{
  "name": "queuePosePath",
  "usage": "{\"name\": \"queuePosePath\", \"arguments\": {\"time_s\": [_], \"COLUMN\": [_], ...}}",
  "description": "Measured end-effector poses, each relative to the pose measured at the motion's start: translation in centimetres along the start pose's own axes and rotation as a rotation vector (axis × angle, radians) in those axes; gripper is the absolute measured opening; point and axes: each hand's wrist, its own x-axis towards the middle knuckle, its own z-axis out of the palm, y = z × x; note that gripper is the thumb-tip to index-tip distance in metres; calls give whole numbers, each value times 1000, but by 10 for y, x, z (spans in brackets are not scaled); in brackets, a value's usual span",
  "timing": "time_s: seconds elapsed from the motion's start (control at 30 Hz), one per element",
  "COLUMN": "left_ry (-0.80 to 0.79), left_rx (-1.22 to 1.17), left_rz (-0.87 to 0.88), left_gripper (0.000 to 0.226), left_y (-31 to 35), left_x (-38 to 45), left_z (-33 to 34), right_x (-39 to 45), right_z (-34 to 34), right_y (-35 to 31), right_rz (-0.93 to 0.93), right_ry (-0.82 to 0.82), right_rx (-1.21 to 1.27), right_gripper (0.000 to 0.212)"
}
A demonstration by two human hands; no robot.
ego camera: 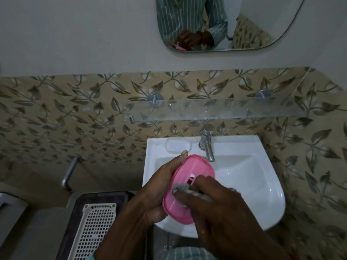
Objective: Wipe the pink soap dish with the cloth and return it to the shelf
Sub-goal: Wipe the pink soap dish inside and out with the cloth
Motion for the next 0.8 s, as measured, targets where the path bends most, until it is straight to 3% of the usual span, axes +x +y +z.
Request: {"name": "queuePosePath", "arguments": {"time_s": [0.13,0.2,0.33,0.5,0.7,0.8], "left_ry": [-29,-17,-28,-56,6,-16], "left_rx": [2,-19,-17,24,73,48], "left_rz": [21,4,-20,-6,-20,7], "left_gripper": [57,60,74,78,77,60], "left_y": [-2,2,13,14,15,16], "left_x": [1,1,1,0,0,0], "left_z": [3,4,5,8,10,8], "right_x": [14,13,-4,10,1,14], "right_z": [-10,-6,5,-7,8,-5], "right_y": [22,15,-6,13,-4,13], "right_rz": [148,112,-97,-22,-75,-4], "right_ry": [189,145,-110,61,-25,92], "right_rx": [-16,4,37,-28,-17,-59], "right_gripper": [32,35,53,30,32,31]}}
